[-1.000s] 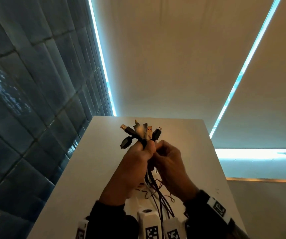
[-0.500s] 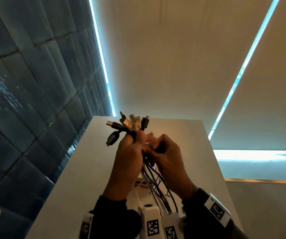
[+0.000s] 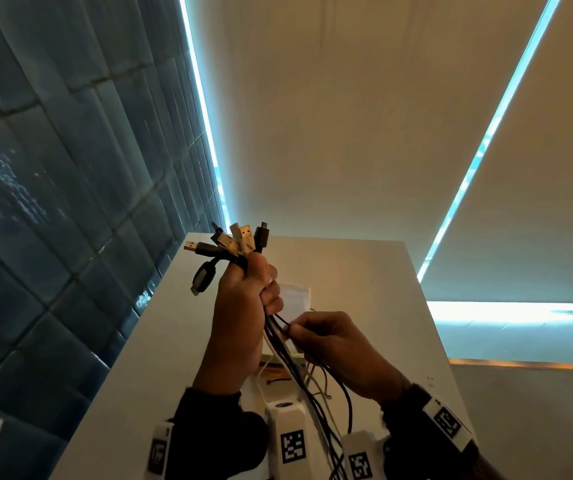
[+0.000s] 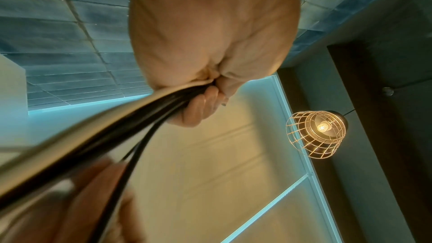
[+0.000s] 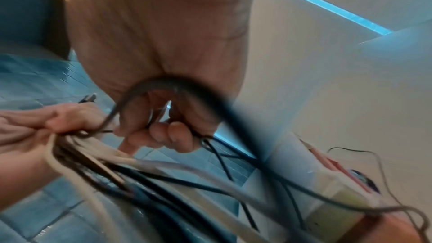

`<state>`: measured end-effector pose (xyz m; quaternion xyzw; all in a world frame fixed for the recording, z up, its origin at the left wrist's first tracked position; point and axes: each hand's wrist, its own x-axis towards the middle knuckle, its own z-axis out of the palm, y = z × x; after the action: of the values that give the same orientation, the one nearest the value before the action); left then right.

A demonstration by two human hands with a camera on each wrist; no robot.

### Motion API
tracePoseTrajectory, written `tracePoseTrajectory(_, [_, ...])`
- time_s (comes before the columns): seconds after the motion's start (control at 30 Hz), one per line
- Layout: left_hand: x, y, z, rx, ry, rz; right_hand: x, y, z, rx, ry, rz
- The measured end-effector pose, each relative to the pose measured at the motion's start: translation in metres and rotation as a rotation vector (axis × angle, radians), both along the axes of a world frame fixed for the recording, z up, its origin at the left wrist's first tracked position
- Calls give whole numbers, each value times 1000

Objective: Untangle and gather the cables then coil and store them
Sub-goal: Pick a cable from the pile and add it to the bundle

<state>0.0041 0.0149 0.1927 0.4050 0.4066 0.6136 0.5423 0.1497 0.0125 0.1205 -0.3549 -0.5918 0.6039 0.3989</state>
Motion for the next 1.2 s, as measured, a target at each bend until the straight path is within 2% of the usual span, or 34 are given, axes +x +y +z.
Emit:
tracePoseTrajectory(0.07, [-6, 1, 1, 8, -10, -6, 5, -1, -10, -11, -46, -46])
tracePoseTrajectory(0.23, [-22, 3, 5, 9, 6, 0, 47, -3, -52, 50, -357, -208])
tracePoseTrajectory(0.5, [-26, 4, 7, 21, 91, -27, 103, -5, -97, -74, -474, -274])
tracePoseTrajectory(0.7, [-27, 3, 7, 7, 120, -28, 126, -8, -128, -224, -603, -168])
tracePoseTrajectory(0.83, [-24, 2, 8, -7, 150, -38, 116, 0, -122, -218, -754, -285])
tracePoseTrajectory(0.87, [-23, 3, 9, -12, 158, -45, 110, 3, -112, -207, -719, -348])
tracePoseTrajectory(0.97, [-19, 1, 10, -41, 201, -68, 86, 7, -67, -187, -389, -474])
tracePoseTrajectory(1.07, [-13, -1, 9, -91, 252, -137, 61, 8, -18, -77, -143, -463])
tracePoseTrajectory(1.2, [-2, -3, 7, -158, 301, -217, 34, 4, 22, 46, 31, -365])
